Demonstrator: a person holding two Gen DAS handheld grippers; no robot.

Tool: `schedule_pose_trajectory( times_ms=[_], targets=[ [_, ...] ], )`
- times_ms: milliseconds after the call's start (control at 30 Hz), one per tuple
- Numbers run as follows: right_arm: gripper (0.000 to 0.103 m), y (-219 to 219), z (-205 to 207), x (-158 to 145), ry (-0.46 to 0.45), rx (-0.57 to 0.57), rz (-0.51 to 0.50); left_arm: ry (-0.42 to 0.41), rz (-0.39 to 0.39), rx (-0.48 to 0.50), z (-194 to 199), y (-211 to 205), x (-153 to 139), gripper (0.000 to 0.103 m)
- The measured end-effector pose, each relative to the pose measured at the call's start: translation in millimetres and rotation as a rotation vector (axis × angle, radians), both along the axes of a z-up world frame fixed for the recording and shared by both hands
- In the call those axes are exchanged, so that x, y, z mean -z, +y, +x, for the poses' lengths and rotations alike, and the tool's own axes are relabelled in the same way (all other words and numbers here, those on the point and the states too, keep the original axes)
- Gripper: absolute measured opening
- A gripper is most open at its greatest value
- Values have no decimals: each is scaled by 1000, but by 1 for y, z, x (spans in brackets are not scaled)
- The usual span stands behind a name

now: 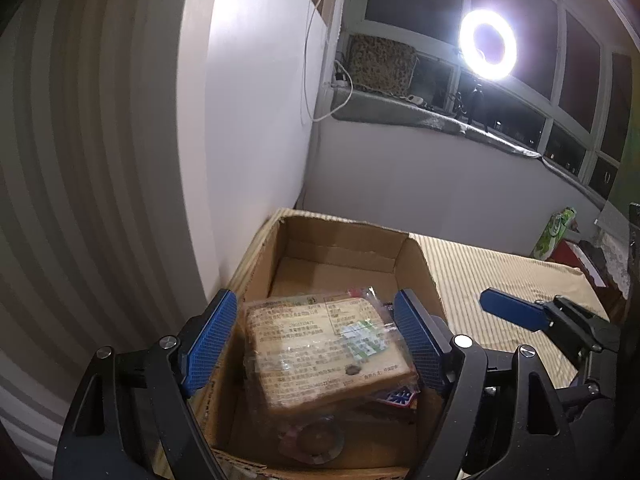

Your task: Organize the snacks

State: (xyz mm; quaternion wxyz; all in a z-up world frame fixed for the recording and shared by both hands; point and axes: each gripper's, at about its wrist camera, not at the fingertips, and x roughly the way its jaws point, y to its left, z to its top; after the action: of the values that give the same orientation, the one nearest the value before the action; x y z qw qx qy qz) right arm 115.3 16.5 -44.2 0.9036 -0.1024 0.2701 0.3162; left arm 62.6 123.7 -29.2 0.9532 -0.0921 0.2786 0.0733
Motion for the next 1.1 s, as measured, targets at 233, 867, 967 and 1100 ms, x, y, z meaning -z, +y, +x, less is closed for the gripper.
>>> schedule_pose_trajectory(
  times_ms=[233,867,967,1100],
  targets=[
    [92,-11,-34,-14,-94,54,-12,-42,17,-21,-23,2,-18,81],
    [101,-164,-89,-32,-137,327,112,-135,146,114,-64,-102,-44,83],
    [101,-194,-99,-35,-137,379,119,-137,163,161,-65,-127,-43,83],
    [101,-222,-113,-42,-151,434,124,-157,175,212,-71,-153,-49,83]
  ],
)
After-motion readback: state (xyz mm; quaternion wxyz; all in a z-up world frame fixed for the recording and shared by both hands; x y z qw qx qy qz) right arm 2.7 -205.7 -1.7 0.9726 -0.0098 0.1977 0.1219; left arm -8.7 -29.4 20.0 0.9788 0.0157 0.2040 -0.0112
